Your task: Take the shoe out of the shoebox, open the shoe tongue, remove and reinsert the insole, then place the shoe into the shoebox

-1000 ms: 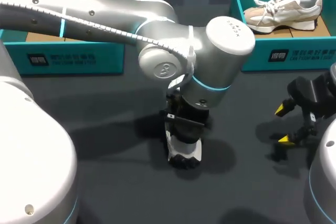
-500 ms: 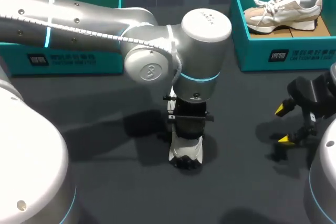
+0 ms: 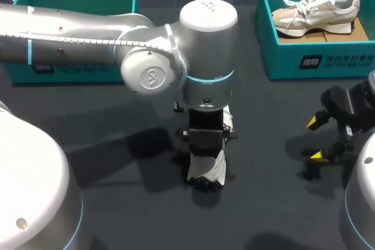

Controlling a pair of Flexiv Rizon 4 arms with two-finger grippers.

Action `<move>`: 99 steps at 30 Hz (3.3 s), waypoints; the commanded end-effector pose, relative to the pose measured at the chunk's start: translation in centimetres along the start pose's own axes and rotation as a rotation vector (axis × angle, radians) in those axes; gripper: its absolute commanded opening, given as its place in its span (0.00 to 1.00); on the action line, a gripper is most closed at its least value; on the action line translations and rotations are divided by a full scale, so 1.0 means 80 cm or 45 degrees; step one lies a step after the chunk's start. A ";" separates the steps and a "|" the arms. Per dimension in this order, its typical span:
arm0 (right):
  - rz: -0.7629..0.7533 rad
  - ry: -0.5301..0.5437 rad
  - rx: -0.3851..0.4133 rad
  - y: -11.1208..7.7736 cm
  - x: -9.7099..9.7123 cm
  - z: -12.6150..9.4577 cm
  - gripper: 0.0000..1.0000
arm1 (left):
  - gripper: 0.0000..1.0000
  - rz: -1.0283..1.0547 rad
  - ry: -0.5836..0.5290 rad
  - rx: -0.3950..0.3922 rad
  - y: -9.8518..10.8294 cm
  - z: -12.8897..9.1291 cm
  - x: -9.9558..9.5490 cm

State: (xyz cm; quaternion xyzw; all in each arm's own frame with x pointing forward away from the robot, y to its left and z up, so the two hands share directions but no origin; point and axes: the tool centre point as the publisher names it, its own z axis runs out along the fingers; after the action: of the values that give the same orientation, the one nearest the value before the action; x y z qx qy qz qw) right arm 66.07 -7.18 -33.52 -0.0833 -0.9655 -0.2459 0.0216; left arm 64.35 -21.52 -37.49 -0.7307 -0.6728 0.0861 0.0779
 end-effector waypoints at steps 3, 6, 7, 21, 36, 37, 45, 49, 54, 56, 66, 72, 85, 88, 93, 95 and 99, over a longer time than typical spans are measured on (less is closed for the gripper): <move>0.000 -0.003 0.003 0.000 0.002 -0.001 1.00 | 0.00 -0.038 0.046 0.057 0.005 0.037 -0.008; 0.000 -0.003 0.003 0.000 0.002 -0.001 1.00 | 0.00 -0.062 0.068 0.051 0.014 0.056 -0.005; 0.000 -0.003 0.003 0.000 0.002 -0.001 1.00 | 0.00 -0.064 0.068 0.054 0.018 0.059 -0.004; 0.000 -0.003 0.003 0.000 0.002 -0.001 1.00 | 0.00 0.024 -0.097 -0.174 0.050 0.033 -0.013; 0.000 -0.003 0.003 0.000 0.002 -0.001 1.00 | 0.00 0.301 -0.100 -0.239 0.037 -0.038 -0.028; 0.000 -0.003 0.003 0.000 0.002 -0.001 1.00 | 0.00 0.304 -0.096 -0.244 0.039 -0.038 -0.030; 0.000 -0.003 0.003 0.000 0.002 -0.001 1.00 | 0.00 0.315 -0.055 -0.287 0.053 -0.040 -0.035; 0.000 -0.003 0.003 0.000 0.002 -0.001 1.00 | 0.00 0.321 -0.045 -0.323 0.064 -0.042 -0.038; 0.000 -0.003 0.003 0.000 0.002 -0.001 1.00 | 0.00 0.337 -0.030 -0.361 0.069 -0.050 -0.040; 0.000 -0.003 0.003 0.000 0.002 -0.001 1.00 | 0.00 0.339 -0.026 -0.369 0.070 -0.051 -0.040; 0.000 -0.003 0.003 0.000 0.002 -0.001 1.00 | 0.26 0.319 -0.012 -0.409 0.073 -0.056 -0.031; 0.000 -0.003 0.003 0.000 0.002 -0.001 1.00 | 0.36 0.315 -0.015 -0.414 0.076 -0.059 -0.024; 0.000 -0.003 0.003 0.000 0.002 -0.001 1.00 | 0.66 0.428 -0.031 -0.392 0.069 -0.066 -0.024; 0.000 -0.003 0.003 0.000 0.002 -0.001 1.00 | 0.74 0.448 -0.031 -0.383 0.071 -0.067 -0.025; 0.000 -0.003 0.003 0.000 0.002 -0.001 1.00 | 0.73 0.468 -0.043 -0.367 0.076 -0.070 -0.027; 0.000 -0.003 0.003 0.000 0.002 -0.001 1.00 | 0.73 0.476 -0.048 -0.362 0.077 -0.071 -0.028; 0.000 -0.003 0.003 0.000 0.002 -0.001 1.00 | 0.74 0.497 -0.058 -0.343 0.080 -0.073 -0.031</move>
State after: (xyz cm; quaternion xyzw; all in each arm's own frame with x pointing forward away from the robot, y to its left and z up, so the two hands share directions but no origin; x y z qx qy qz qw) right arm 66.07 -7.19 -33.52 -0.0833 -0.9655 -0.2459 0.0216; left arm 71.30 -24.44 -33.13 -0.8473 -0.5278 0.0217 -0.0554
